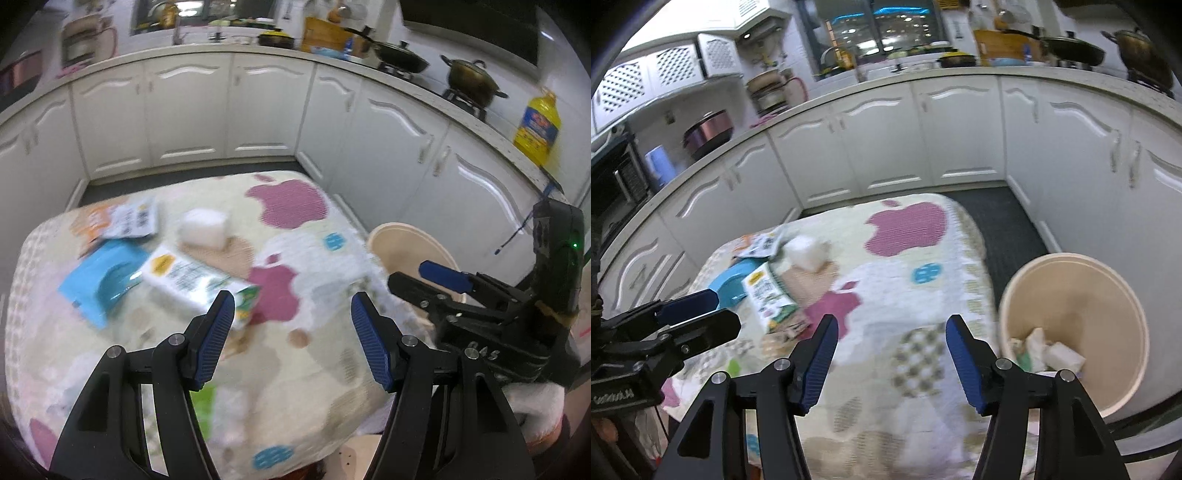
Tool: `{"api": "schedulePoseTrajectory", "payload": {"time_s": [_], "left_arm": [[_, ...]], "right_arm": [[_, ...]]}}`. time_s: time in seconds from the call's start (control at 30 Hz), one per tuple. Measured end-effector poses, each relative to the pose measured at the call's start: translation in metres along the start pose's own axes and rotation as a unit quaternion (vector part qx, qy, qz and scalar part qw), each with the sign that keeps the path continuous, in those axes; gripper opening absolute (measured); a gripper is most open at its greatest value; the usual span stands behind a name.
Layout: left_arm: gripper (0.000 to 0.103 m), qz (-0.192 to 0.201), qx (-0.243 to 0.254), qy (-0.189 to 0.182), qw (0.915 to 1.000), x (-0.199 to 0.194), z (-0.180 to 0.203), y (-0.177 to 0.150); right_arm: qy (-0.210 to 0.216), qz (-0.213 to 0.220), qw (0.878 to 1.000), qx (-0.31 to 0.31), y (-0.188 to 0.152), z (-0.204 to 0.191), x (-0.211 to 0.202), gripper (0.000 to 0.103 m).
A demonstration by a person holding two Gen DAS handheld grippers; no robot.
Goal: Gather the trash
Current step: 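Move both tools back over the table toward the remaining trash, then grasp the white-green tissue pack with the right gripper while the left gripper grasps the plastic bag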
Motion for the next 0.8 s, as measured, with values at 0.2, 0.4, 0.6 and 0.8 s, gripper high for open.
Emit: {"api": "schedulePoseTrajectory", "payload": {"time_s": [0.2, 0.4, 0.6, 0.8], "left_arm": [[0.065, -0.011, -0.039, 0.021, 0.999, -0.018, -0.055, -0.027], [0.065, -0.021, -0.079, 0.025, 0.9963, -0.038, -0.109, -0.057], [0.067, -0.045, -0.097, 0.016, 0.9941, -0.044, -0.145, -0.089], [0.067, -0.064, -0.104, 0.027, 0.9921, -0.034, -0.17, -0.112]], "right_arm": [[0.045, -0.021, 0.998, -0.034, -0.011, -0.044, 0.012, 0.059], [0.098, -0.055, 0.99, -0.088, -0.027, -0.092, 0.025, 0.066], [0.128, -0.085, 0.971, -0.184, -0.048, -0.143, 0.042, 0.073], [0.125, -0.109, 0.953, -0.251, -0.063, -0.17, 0.067, 0.077]]}}
Point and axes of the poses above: each gripper's, at about its wrist camera, not at the fingertips, and x roughly the way its jaws point, z to its right, y to its top, the point moved 6 cm from there along x, roughly the way its jaws point, and after that the axes turned 8 degrees about -z, right-handed, at the moved point
